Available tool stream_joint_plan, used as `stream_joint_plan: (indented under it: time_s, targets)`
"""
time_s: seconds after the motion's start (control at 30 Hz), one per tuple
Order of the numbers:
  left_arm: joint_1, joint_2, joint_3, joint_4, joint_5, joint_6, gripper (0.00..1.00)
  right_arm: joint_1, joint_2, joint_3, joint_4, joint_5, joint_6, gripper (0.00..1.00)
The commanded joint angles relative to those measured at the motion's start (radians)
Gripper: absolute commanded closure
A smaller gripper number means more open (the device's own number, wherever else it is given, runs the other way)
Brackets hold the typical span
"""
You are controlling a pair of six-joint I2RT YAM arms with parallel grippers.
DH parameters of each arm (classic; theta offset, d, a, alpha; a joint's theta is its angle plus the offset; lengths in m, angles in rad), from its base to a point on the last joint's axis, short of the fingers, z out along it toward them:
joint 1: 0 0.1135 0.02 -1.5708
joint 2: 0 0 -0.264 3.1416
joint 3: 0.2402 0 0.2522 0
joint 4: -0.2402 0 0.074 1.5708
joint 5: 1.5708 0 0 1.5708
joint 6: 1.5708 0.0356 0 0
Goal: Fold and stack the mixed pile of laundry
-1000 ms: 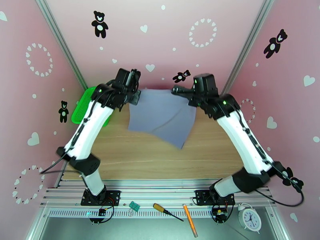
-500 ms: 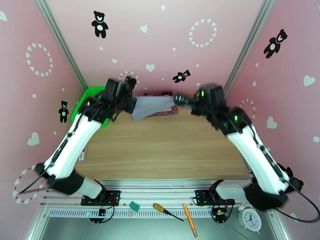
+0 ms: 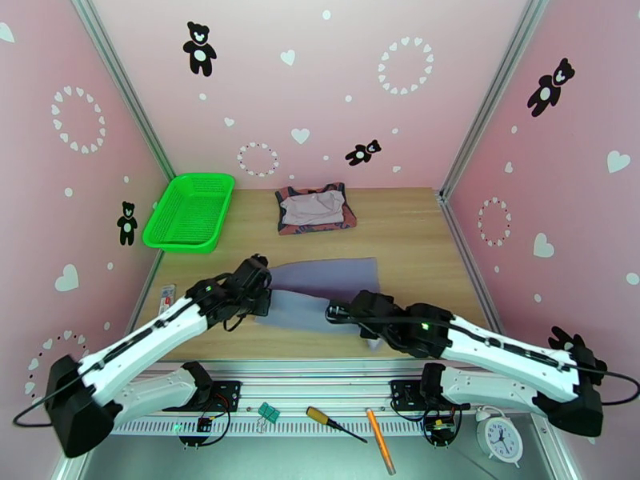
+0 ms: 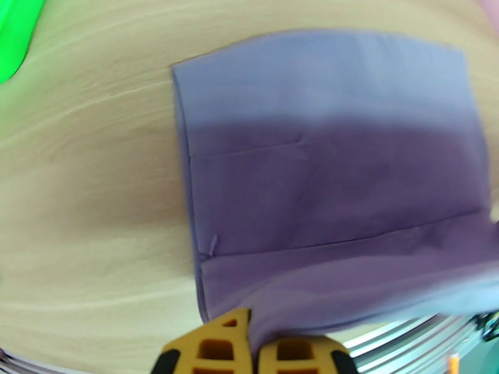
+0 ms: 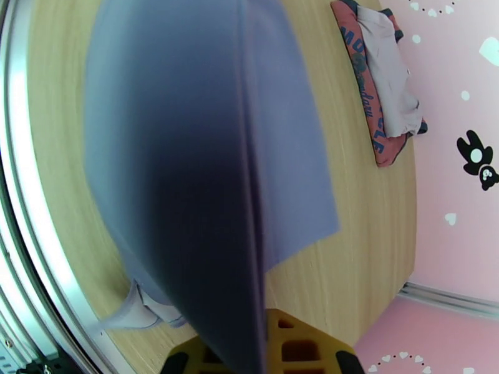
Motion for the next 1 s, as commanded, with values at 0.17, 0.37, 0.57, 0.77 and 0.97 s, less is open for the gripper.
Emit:
stream_joint_plan:
  time_s: [0.17, 0.37, 0.57, 0.77, 0.97]
  targets:
    - [0.003, 0.139, 0.090, -0.015, -0.071, -0.008, 1.00, -0.171, 0.213, 0.149, 0.037, 0.007, -0.151, 1.00]
    - [0.045, 0.352, 0.235, -0.035, -0.099, 0.086, 1.00, -0.314, 0.277, 0.196, 0.063, -0.111, -0.238, 1.00]
    - [0.107, 0.532, 0.348, -0.077, -0.098, 0.138, 1.00, -0.406, 0.396, 0.243, 0.092, -0.199, -0.276, 1.00]
    - [0.137, 0.625, 0.395, -0.088, -0.119, 0.160, 1.00, -0.464, 0.545, 0.312, 0.113, -0.207, -0.260, 1.00]
    - [0.164, 0.710, 0.422, -0.024, -0.124, 0.200, 1.00, -0.517, 0.703, 0.420, 0.077, -0.188, -0.138, 0.95]
